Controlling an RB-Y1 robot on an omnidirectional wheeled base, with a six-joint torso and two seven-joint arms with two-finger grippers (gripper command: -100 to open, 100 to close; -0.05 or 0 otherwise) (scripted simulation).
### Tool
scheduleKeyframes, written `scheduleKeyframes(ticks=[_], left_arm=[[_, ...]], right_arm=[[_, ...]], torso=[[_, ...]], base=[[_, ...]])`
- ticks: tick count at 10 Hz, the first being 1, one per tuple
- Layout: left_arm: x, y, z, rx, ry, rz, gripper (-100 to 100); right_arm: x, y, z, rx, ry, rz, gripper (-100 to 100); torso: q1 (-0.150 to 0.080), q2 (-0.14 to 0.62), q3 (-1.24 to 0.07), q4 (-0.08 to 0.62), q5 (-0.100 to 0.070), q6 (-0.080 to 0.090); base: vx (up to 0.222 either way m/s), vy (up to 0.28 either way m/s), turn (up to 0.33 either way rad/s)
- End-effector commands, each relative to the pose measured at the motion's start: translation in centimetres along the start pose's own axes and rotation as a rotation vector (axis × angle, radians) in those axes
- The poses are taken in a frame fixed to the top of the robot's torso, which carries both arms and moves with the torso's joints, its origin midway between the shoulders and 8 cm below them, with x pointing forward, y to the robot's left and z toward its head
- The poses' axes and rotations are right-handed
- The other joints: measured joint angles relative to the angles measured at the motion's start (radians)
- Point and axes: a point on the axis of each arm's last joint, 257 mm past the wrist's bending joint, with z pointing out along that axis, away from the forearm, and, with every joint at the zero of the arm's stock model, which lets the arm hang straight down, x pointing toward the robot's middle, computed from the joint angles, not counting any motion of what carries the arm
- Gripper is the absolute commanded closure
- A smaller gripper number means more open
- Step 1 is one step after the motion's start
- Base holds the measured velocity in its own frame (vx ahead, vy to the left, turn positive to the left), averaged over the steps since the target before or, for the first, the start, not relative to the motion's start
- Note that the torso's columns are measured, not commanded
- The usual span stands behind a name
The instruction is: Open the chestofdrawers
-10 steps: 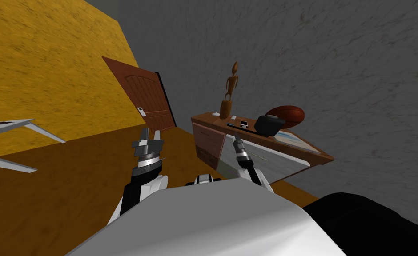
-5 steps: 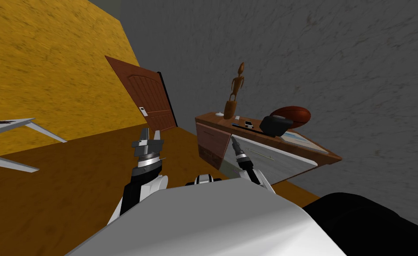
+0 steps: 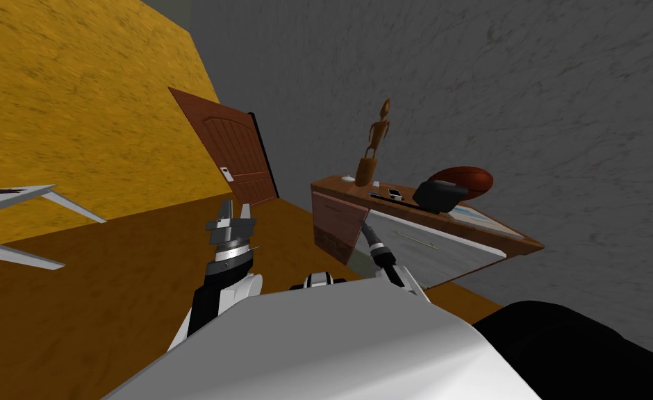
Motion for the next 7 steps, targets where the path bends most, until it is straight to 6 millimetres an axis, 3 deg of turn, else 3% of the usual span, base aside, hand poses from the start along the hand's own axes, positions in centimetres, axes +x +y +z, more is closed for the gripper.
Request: scheduleKeyframes(ticks=[1,2,3,4,5,6,7], left_arm=[[0.0,0.0,0.0,0.0,0.0,0.0,0],[0.0,0.0,0.0,0.0,0.0,0.0,0],[0.0,0.0,0.0,0.0,0.0,0.0,0],[0.0,0.0,0.0,0.0,0.0,0.0,0],[0.0,0.0,0.0,0.0,0.0,0.0,0],[0.0,0.0,0.0,0.0,0.0,0.0,0],[0.0,0.0,0.0,0.0,0.0,0.0,0]], right_arm=[[1.0,-2.6,-0.3,0.067,0.034,-0.099,-100],[1.4,-5.0,-0.8,0.127,0.059,-0.161,-100],[1.5,-5.0,-0.8,0.126,0.063,-0.184,-100],[1.7,-7.3,-1.4,0.185,0.087,-0.246,-100],[1.8,-7.3,-1.5,0.184,0.091,-0.273,-100],[1.9,-9.6,-2.2,0.243,0.115,-0.335,-100],[1.9,-9.6,-2.2,0.242,0.119,-0.362,-100]], torso=[[0.002,0.001,0.0,0.0,0.0,0.0],[0.0,0.0,0.0,0.0,0.0,0.0],[0.002,-0.002,-0.001,0.0,0.0,0.0],[0.0,-0.001,-0.001,0.0,0.0,0.0],[0.001,0.0,0.0,0.0,0.0,0.0],[0.0,0.001,0.0,0.0,0.0,0.0],[0.001,0.001,0.001,0.0,0.0,0.0]], base=[[-0.003,0.126,-0.009],[0.022,0.155,0.002],[0.019,0.13,-0.011],[0.004,0.149,0.002],[0.002,0.136,-0.004],[-0.017,0.145,0.0],[0.0,0.131,-0.004]])
